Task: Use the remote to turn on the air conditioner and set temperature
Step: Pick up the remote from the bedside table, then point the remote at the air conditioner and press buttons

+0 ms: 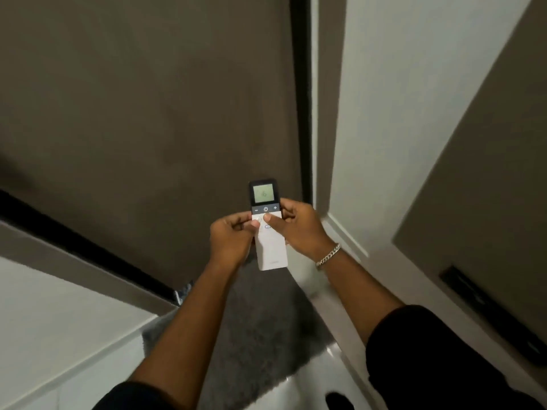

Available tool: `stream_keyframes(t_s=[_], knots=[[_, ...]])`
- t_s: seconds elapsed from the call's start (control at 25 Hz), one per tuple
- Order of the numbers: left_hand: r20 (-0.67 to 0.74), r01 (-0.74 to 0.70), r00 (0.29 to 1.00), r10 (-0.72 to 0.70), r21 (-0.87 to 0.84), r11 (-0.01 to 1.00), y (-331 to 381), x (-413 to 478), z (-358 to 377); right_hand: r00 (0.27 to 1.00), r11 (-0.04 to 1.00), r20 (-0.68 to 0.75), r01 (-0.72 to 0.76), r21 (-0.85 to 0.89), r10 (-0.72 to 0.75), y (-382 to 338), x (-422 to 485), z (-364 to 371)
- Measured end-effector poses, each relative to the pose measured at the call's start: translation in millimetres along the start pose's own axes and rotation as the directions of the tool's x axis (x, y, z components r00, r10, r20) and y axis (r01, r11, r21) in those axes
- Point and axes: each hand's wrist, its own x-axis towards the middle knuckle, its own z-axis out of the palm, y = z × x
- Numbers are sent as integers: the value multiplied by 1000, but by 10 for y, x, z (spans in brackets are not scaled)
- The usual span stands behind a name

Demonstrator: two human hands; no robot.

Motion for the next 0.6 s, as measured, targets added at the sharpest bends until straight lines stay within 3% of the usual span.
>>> stream_keyframes(t_s=[0.16, 0.28, 0.48, 0.6], knots=[[-68, -215, 975, 210, -80, 973, 1127, -188, -970, 966, 971, 100, 232, 62, -238, -1382, 107, 554], [-151, -406, 909, 389, -107, 907, 1965, -463, -1613, 890, 907, 177, 408, 106, -421, -2397, 62, 934], [-283, -636, 748, 601, -44, 771, 3180, -1054, -2420, 721, 748, 197, 639, 182, -664, -3937, -258, 1361], [-308, -761, 611, 729, 26, 648, 3832, -1438, -2743, 592, 620, 183, 756, 212, -785, -4769, -581, 1423]])
